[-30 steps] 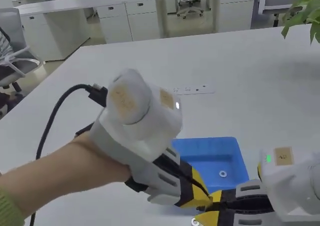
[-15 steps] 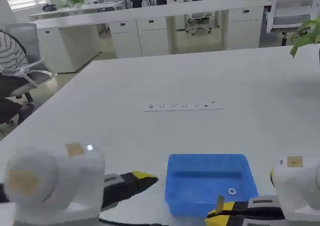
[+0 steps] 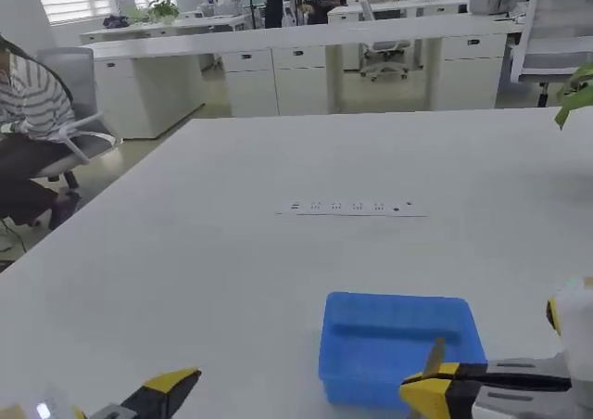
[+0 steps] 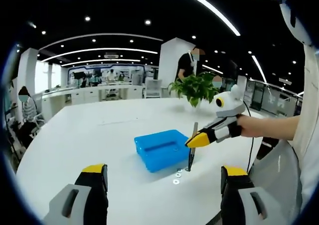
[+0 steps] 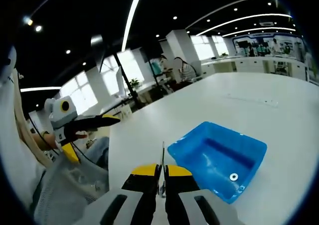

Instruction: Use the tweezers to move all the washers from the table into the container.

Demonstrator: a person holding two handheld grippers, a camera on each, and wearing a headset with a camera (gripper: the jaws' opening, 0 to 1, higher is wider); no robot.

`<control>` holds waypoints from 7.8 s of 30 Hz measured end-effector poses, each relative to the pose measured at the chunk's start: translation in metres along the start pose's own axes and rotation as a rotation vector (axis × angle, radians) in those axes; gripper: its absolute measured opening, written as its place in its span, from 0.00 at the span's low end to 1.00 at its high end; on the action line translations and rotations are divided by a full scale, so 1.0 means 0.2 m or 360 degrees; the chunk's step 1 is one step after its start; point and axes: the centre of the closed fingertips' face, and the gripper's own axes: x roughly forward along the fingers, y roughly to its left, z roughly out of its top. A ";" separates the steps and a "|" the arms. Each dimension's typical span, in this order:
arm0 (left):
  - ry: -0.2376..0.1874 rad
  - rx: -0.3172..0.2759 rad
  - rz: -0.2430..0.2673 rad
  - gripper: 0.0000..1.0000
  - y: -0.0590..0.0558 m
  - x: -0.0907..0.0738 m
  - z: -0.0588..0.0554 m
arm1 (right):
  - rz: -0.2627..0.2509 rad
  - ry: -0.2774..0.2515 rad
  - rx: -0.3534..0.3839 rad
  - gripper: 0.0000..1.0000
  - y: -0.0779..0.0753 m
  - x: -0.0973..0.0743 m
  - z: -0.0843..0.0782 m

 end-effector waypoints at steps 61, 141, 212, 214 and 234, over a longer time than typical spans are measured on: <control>-0.0011 -0.0059 0.0146 0.91 0.11 -0.01 -0.06 | -0.0206 0.0161 -0.0235 0.02 -0.49 0.13 0.10; -0.0034 -0.0114 0.0100 0.90 0.09 -0.01 -0.05 | -0.0007 0.0304 -0.0621 0.01 -0.03 0.19 -0.13; -0.0006 -0.0115 0.0097 0.88 0.10 0.00 -0.07 | -0.0207 0.0091 0.0057 0.01 -0.47 0.21 0.17; 0.0006 -0.0107 0.0098 0.88 0.10 0.00 -0.08 | -0.0215 0.0110 0.0029 0.02 -0.47 0.21 0.16; 0.0036 -0.0082 0.0068 0.87 0.08 0.01 -0.09 | -0.0184 0.0172 -0.0152 0.02 -0.46 0.25 0.13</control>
